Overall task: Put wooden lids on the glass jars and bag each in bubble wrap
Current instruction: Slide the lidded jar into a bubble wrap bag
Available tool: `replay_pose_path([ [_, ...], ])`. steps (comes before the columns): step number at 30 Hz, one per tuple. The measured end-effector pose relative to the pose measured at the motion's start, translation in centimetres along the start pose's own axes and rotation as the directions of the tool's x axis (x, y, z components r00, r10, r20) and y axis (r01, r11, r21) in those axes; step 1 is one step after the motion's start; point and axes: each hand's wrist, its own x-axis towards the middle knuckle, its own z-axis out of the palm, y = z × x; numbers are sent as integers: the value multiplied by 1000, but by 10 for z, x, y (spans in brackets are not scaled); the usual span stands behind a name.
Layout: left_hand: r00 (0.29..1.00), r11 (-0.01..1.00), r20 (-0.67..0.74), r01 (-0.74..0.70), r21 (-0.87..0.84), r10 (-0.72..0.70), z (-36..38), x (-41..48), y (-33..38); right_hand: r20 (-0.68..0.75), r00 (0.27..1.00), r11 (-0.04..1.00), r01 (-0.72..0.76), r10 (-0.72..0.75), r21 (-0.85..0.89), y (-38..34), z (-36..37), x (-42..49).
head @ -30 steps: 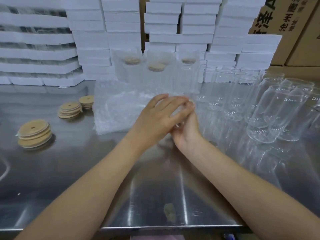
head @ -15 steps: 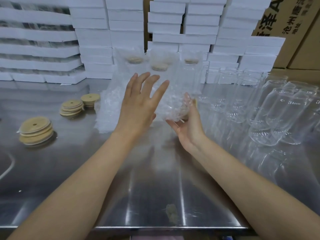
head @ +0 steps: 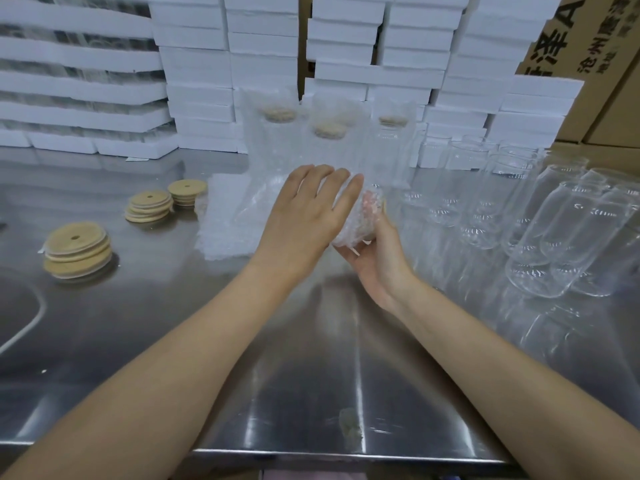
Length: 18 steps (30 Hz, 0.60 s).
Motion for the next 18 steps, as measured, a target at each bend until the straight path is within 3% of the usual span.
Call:
replay_pose_path([
  [7,993,992,-2,116,-55,-116,8,-1,-4,140,988,997,72,-70,-7,-1,0,2],
  [10,964,935,-37,247,-254,-265,7,2,-12,155,981,976,88,-120,198,-15,-2,9],
  [12,915,785,68,378,-491,-397,5,3,-13,8,992,956,121,-128,269,-20,-4,13],
  [14,867,608,198,467,-642,-457,3,4,-7,-26,992,971,129,-126,200,-19,-4,14],
  [18,816,238,405,525,-817,-412,6,0,-3,-56,972,965,233,-227,121,-30,-9,12],
])
